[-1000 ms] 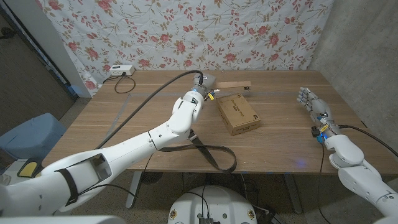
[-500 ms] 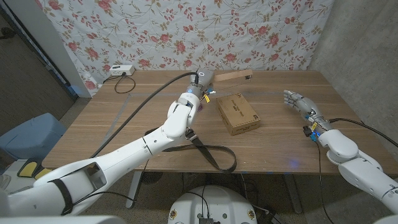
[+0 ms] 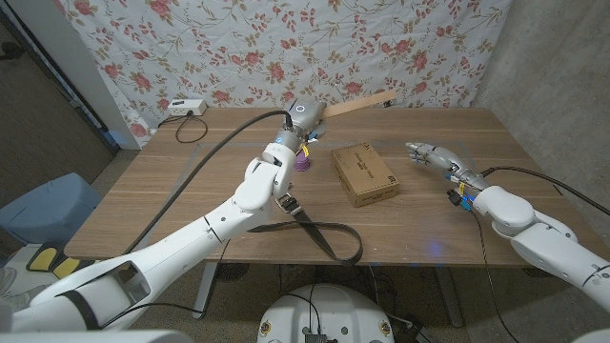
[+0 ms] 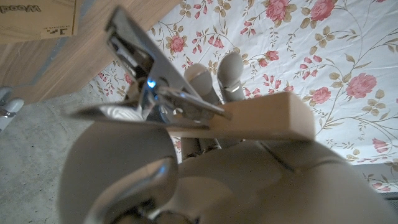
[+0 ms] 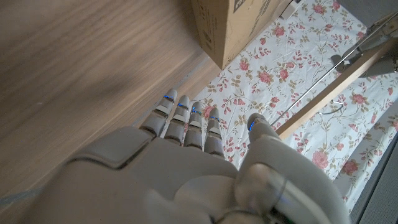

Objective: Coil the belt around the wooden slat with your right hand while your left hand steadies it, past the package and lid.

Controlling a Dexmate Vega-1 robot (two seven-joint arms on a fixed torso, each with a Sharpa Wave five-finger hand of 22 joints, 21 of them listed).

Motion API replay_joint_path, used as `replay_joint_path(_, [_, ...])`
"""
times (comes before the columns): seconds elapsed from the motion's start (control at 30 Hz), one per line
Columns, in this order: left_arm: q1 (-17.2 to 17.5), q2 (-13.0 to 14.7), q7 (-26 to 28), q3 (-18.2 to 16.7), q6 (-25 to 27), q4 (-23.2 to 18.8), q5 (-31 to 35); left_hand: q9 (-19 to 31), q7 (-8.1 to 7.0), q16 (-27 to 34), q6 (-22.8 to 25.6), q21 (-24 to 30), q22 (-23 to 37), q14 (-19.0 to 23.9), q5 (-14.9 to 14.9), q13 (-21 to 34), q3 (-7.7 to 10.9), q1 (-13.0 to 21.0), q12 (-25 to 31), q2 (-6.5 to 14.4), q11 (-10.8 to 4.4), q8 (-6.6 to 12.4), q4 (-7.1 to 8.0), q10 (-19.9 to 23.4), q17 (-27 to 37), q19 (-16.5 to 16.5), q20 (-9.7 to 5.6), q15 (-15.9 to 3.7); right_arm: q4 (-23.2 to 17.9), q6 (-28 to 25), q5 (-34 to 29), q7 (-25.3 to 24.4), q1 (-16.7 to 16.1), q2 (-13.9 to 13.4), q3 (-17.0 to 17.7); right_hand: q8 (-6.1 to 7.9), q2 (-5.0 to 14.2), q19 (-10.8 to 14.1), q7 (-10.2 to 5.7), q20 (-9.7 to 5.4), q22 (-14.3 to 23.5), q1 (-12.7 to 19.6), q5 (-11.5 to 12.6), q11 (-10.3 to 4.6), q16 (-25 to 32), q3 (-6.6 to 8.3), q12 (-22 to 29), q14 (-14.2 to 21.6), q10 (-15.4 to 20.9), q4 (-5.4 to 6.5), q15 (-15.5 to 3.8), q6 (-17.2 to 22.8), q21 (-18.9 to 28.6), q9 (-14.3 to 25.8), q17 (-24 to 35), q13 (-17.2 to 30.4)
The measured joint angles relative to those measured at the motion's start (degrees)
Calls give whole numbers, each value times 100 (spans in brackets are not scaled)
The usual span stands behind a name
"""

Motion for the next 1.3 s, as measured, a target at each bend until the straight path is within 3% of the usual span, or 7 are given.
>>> replay_joint_path(0.1, [79, 26, 0, -83, 0, -53, 0, 31, 0, 0, 0, -36, 2, 31, 0, 66, 0, -14, 43, -5, 0, 21, 0, 0, 30, 11, -10, -31, 0, -98, -71, 66, 0, 0, 0, 0, 33, -21, -11, -21, 0, 96, 0, -3, 0, 25, 0, 7, 3, -72, -34, 11, 0, 0, 1, 0])
replay_joint_path(0.13, [102, 34, 346, -109, -153, -70, -231, 33, 0, 0, 0, -36, 1, 31, 0, 76, 9, -13, 43, -5, 0, 35, -9, 0, 36, 11, -11, -31, -193, -169, -143, 109, 213, -126, -235, 0, 26, -20, -10, -21, 0, 126, 0, -23, 0, 50, 0, -33, 22, -98, -73, 10, 0, 0, 1, 0])
replay_joint_path(0.43, [292, 85, 704, -346, -299, -225, -597, 40, 0, 0, 0, -162, -121, 30, 0, 98, 60, -82, 191, -71, -24, 79, 15, -45, 36, 22, 0, -31, -571, -483, -599, 206, 497, -298, -572, -26, 60, -64, -10, -21, -1, 423, 1, -110, -96, 165, -39, -289, -47, -293, -100, 10, 0, 0, 25, -1])
replay_joint_path(0.93, [479, 174, 922, -608, -489, -388, -1125, -13, -4, 2, -4, -177, -238, 92, 0, 98, 109, -256, 445, -50, -66, 128, 29, -86, 36, 52, -30, -31, -1300, -1007, -1653, 226, 911, -424, -1093, -25, 77, -51, -31, -51, -1, 616, 1, -115, -157, 237, -83, -373, -53, -364, -165, 30, 0, 27, 11, -1])
replay_joint_path(1.3, [620, 281, 1042, -776, -603, -521, -1453, -39, -16, 6, -15, -202, -315, 101, 0, 106, 109, -271, 656, -50, -83, 172, 30, -106, 54, 51, -30, -22, -1596, -1307, -2398, 435, 1329, -248, -1569, -68, 83, -82, -114, -81, -2, 702, 2, -173, -200, 261, -138, -456, -203, -387, -204, -54, -39, 27, 12, -2])
